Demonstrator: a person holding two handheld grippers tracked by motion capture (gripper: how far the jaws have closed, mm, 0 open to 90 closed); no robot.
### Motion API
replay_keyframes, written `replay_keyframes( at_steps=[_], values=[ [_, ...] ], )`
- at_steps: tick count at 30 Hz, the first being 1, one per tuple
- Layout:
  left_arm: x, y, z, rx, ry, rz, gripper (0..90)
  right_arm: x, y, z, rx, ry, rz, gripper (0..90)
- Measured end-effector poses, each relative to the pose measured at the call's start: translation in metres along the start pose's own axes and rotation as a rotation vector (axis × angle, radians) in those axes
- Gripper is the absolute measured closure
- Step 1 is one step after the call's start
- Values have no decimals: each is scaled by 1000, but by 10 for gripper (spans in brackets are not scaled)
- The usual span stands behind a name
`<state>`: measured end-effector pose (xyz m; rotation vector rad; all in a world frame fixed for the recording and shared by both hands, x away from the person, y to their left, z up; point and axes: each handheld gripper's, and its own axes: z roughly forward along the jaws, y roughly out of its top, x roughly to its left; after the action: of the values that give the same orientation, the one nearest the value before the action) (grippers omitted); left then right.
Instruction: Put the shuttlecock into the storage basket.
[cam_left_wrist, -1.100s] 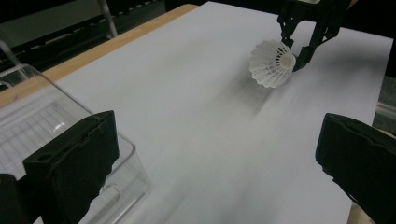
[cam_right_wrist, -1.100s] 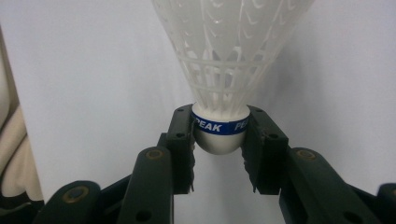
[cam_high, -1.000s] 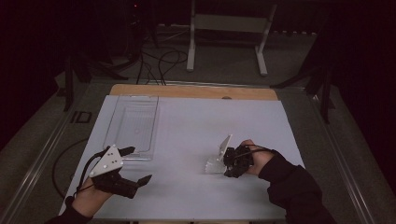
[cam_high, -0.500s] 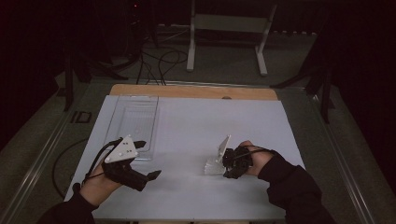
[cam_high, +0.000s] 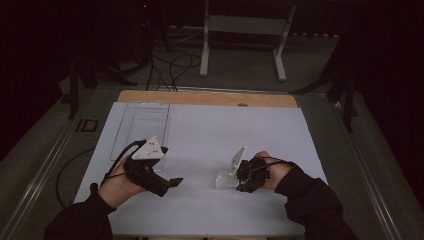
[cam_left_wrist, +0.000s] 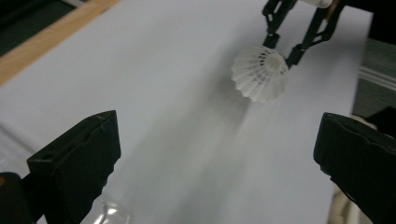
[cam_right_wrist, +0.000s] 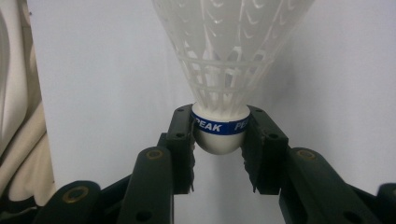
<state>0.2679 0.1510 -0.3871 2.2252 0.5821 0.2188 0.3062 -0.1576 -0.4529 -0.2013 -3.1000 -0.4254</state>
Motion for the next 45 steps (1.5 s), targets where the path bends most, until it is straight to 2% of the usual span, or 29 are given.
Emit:
replay_keyframes(
  at_steps=[3,8,10,15,17,20,21,25,26,27,29,31,37,41,45],
  values=[
    [3,5,4,10,-9,-12,14,2,2,-2,-3,0,-9,660],
    [7,13,11,29,11,-34,14,3,4,-5,-13,-7,-19,660],
    [8,14,15,47,-9,-38,14,3,4,-5,-20,-4,-24,660],
    [8,17,26,82,-27,-28,14,5,8,-4,-14,-7,-34,660],
    [9,19,30,106,-27,-34,14,7,10,-4,-13,-11,-49,660],
    [9,21,36,147,-46,-24,14,11,14,-4,-17,-19,-70,660],
    [8,22,40,174,-56,-15,14,13,15,-5,-25,-25,-82,659],
    [6,24,46,213,-71,-13,14,16,18,-5,-32,-30,-102,659],
    [6,24,46,213,-71,-13,15,16,18,-5,-32,-30,-102,659],
    [7,25,50,243,-66,-19,15,17,19,-6,-33,-27,-107,659],
    [8,26,54,267,-54,-26,45,18,21,-6,-30,-26,-118,659],
    [7,26,58,277,-78,-33,56,19,22,-6,-30,-24,-122,659],
    [1,29,69,303,-139,-5,108,22,24,-5,-32,-21,-133,659],
    [-4,32,76,324,-179,28,170,24,26,-4,-23,-21,-139,659],
    [-8,34,84,336,-220,48,273,26,28,-4,-22,-23,-149,659]
  ],
)
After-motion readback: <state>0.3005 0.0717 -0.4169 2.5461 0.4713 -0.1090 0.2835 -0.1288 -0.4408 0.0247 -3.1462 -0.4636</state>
